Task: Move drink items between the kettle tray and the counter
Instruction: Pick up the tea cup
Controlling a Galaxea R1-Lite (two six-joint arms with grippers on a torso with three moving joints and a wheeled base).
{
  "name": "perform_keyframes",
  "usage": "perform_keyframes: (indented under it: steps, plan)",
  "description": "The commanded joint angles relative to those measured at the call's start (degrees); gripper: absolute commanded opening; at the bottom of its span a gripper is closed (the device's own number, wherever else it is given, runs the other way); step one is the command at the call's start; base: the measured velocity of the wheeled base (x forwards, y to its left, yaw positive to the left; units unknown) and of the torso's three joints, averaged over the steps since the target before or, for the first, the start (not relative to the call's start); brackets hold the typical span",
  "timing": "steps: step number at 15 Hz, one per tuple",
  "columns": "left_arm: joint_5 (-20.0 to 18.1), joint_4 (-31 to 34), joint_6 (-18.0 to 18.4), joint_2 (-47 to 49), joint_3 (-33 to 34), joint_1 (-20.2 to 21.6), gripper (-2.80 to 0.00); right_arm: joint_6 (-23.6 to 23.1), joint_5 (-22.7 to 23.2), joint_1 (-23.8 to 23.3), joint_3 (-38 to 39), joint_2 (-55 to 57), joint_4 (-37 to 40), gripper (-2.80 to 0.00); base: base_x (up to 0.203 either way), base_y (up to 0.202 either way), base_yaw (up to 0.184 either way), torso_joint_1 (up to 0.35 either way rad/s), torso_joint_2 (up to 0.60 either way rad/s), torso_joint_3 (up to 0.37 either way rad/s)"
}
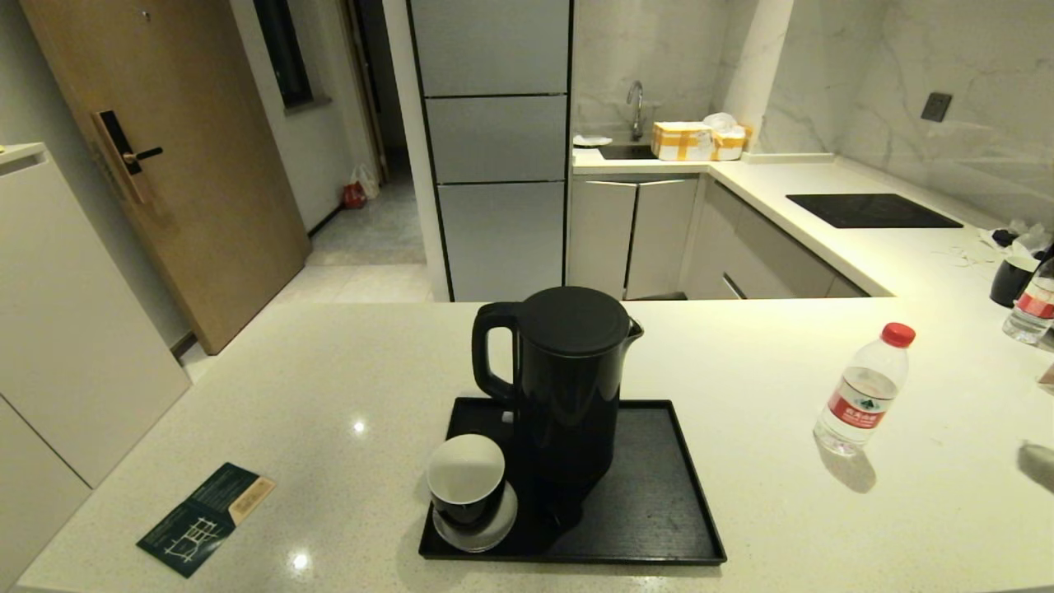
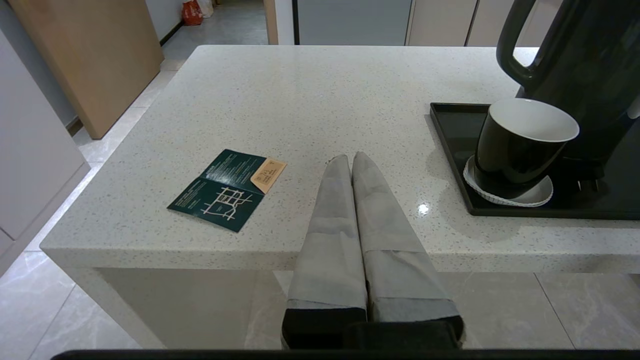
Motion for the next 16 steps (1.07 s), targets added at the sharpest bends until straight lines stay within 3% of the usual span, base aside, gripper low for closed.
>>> perform_keyframes:
  steps: [1,4,7,9,13,15,16]
  plan:
    - [0.0,0.0,0.0,-0.1,0.1,0.0,-2.80,-0.1,-5.5,-6.9,-4.8,-13.8,11.1,-2.80,0.000,0.000,0.000,0.000,0.00,0.000]
    - [0.0,0.0,0.0,-0.1,0.1,0.0,-2.80,-1.1,-5.1,-13.7,-9.9,-26.9,22.9,-2.80,0.000,0.000,0.000,0.000,0.00,0.000]
    - [0.0,0.0,0.0,-0.1,0.1,0.0,-2.80,-2.6,0.0,-15.7,-6.2,-41.0,22.2,-2.80,0.000,0.000,0.000,0.000,0.00,0.000]
    - [0.0,0.0,0.0,-0.1,0.1,0.0,-2.80,-4.2,4.1,-16.4,1.6,-46.2,12.3,-2.80,0.000,0.000,0.000,0.000,0.00,0.000]
    - [0.0,0.0,0.0,-0.1,0.1,0.0,-2.80,-4.9,13.4,-16.8,25.5,-46.2,-19.4,-2.80,0.000,0.000,0.000,0.000,0.00,0.000]
    - [0.0,0.0,0.0,-0.1,0.1,0.0,-2.80,-4.6,16.8,-16.8,29.0,-46.2,-21.8,-2.80,0.000,0.000,0.000,0.000,0.00,0.000]
    - [0.0,0.0,0.0,-0.1,0.1,0.0,-2.80,-4.9,15.9,-16.8,28.7,-46.2,-16.3,-2.80,0.000,0.000,0.000,0.000,0.00,0.000]
